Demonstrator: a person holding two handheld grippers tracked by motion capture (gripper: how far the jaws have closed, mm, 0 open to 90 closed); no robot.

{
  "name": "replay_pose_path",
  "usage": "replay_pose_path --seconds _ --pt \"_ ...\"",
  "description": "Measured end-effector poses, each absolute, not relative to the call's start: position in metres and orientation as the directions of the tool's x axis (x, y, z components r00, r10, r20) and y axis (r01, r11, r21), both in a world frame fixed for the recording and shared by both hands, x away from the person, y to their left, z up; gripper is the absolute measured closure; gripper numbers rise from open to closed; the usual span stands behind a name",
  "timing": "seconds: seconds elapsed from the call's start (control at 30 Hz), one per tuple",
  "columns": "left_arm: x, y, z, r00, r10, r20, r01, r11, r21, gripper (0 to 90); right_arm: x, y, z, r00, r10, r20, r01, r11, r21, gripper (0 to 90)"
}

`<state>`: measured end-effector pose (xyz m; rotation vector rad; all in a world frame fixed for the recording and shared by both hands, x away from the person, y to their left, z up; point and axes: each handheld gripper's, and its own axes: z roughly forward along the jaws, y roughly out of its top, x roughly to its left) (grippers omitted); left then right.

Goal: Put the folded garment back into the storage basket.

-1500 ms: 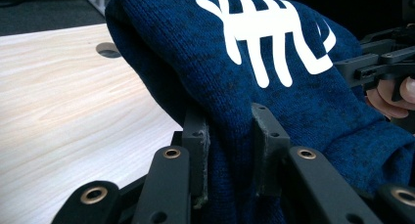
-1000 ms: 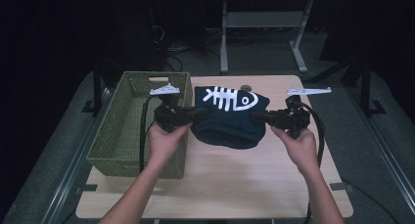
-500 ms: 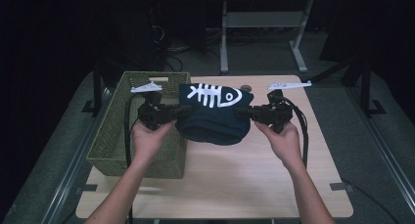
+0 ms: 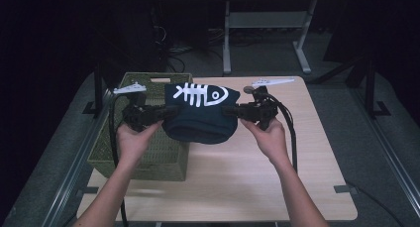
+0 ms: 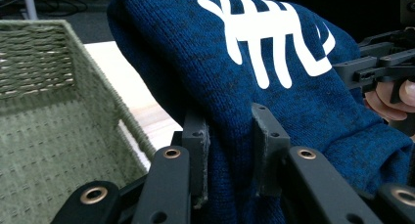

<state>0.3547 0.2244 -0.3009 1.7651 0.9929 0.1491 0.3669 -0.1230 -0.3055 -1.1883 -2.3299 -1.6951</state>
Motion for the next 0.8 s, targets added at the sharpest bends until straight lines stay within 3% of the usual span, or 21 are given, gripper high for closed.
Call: replay_pose_path --seconds 0.8 --pt "0.351 0.264 -0.300 0.610 0.713 -0.345 0.555 -0.074 0.829 71.4 0.379 -0.081 -0.302 -0.731 0.533 0.427 0.582 0.160 0.797 74.9"
